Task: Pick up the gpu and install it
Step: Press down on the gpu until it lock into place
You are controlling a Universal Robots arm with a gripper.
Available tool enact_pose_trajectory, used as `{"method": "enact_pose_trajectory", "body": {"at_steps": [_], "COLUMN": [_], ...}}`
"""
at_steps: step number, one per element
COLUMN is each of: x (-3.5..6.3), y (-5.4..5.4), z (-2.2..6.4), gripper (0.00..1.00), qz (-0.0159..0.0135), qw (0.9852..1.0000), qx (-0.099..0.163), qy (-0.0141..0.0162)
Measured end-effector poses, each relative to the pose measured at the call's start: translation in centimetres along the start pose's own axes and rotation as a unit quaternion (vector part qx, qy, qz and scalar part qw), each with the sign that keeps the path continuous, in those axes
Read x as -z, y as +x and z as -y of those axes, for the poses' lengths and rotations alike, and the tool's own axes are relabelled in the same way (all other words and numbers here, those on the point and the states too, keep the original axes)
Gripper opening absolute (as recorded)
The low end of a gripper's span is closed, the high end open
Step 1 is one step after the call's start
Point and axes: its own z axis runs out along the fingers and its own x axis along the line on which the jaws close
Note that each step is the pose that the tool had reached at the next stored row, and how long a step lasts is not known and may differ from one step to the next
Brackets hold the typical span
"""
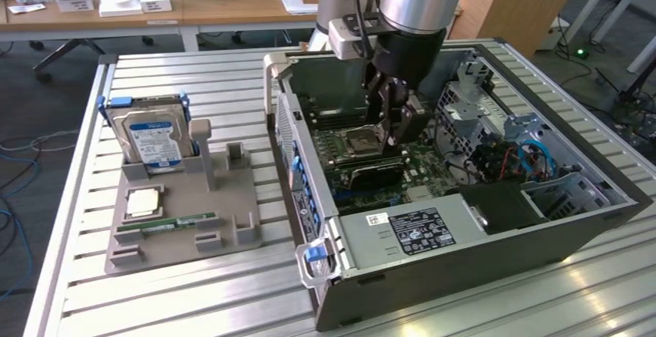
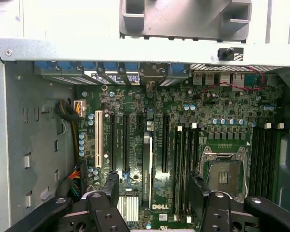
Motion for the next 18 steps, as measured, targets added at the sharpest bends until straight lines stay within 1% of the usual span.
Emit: {"method": "enact_pose_trajectory", "body": {"at_steps": [11,12,13,14,17,18], "x": [0.00,0.00,0.00,0.00,0.00,0.00], "y": [0.00,0.00,0.00,0.00,0.00,0.00], "z": [0.00,0.00,0.00,0.00,0.00,0.00], "gripper": [0.69,0.67,0.61,0.61,0.43,0.43], "qz": [0.0000,0.0000,0.0000,0.0000,0.0000,0.0000], "qw": [1.0000,1.0000,1.0000,1.0000,1.0000,1.0000], "qx": [0.000,0.000,0.000,0.000,0.000,0.000], "qy": [0.0000,0.0000,0.0000,0.0000,0.0000,0.0000]}}
